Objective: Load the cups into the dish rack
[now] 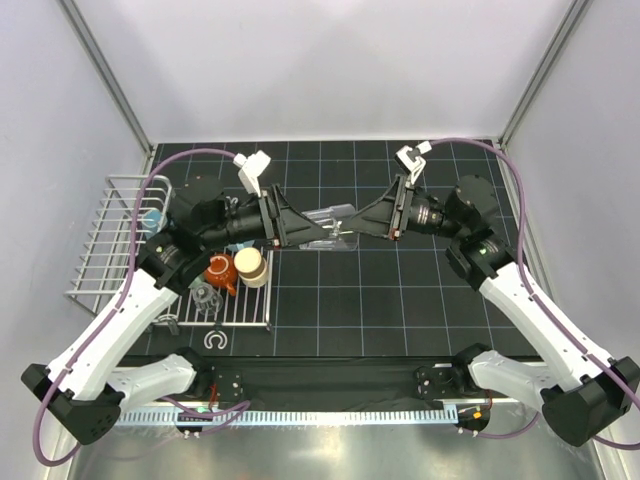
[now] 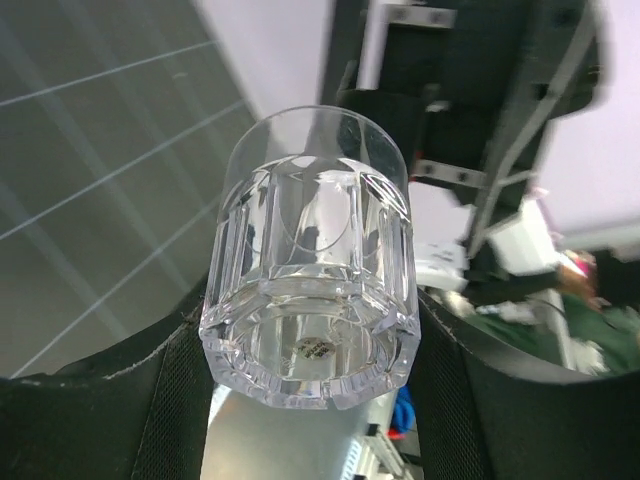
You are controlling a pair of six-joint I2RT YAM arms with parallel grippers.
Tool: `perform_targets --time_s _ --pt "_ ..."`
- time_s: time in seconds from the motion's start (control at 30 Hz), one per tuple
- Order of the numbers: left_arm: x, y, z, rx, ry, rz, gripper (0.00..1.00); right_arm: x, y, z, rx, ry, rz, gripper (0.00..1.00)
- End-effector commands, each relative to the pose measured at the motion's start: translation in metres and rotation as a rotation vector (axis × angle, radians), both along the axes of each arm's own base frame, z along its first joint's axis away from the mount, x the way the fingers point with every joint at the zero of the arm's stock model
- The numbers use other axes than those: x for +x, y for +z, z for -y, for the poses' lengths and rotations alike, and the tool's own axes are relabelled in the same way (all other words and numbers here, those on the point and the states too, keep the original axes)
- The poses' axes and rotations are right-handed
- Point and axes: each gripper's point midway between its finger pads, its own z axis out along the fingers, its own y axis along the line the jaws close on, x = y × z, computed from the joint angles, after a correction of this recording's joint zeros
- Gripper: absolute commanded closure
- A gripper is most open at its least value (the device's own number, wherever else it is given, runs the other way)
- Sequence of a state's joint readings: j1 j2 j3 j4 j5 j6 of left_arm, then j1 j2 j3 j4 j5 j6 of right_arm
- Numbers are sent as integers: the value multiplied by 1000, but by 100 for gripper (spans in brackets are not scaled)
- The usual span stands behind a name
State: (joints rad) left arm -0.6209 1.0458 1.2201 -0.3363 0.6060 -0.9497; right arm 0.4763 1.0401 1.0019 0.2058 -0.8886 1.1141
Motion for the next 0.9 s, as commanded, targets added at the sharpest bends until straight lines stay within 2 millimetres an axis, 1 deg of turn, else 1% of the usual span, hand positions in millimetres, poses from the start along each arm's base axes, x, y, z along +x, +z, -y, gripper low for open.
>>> perform_targets --time_s 0.0,0.03,0.07,0.1,0.13,0.17,0.2,0.23,0.27,0.3,0.33,0.4,0.43,0.5,0.53,0.57,0.6,0.8,0.87 --pt "9 -21 -23 166 119 15 100 12 -28 9 -174 -121 -26 20" --pt "11 -21 -30 208 155 21 99 15 -28 12 -206 -156 -22 17" --pt "24 -36 -45 300 254 10 100 21 -39 17 -270 -190 -1 14" --pt "26 -45 -55 366 296 -4 100 30 -65 29 -386 -281 -89 12" --pt "22 -66 -75 497 332 -51 100 34 -67 36 -435 -330 -98 12" --pt "30 -76 -96 590 428 -57 100 40 -81 43 -504 -370 -129 11" --pt "31 -84 -110 661 480 -69 100 44 -96 59 -604 -438 -159 11" --pt "21 -99 -129 764 500 -119 100 45 -103 63 -649 -450 -173 11" --pt "19 -106 -140 819 524 -136 100 46 -109 68 -682 -463 -184 11" --pt "19 -113 -156 884 579 -146 100 46 -116 71 -721 -466 -200 11" --pt "14 -120 -163 917 596 -174 100 46 -118 72 -731 -470 -209 11" --pt "-2 -137 -182 996 623 -241 100 48 -117 72 -723 -478 -212 11" --pt "-3 -143 -182 1006 624 -257 100 47 -117 70 -714 -473 -212 11" --pt "-13 -149 -186 1005 622 -278 100 49 -116 68 -700 -473 -215 11" --pt "-16 -157 -188 1013 620 -295 100 49 -117 66 -694 -465 -225 10" --pt "-19 -157 -189 999 630 -302 100 49 -117 64 -693 -457 -226 11" --pt "-19 -160 -188 995 631 -307 100 50 -118 64 -693 -455 -228 11" --pt "-22 -193 -194 1093 626 -374 100 50 -129 63 -712 -446 -260 11" --pt "-18 -199 -190 1099 606 -369 100 49 -129 63 -708 -446 -261 11"
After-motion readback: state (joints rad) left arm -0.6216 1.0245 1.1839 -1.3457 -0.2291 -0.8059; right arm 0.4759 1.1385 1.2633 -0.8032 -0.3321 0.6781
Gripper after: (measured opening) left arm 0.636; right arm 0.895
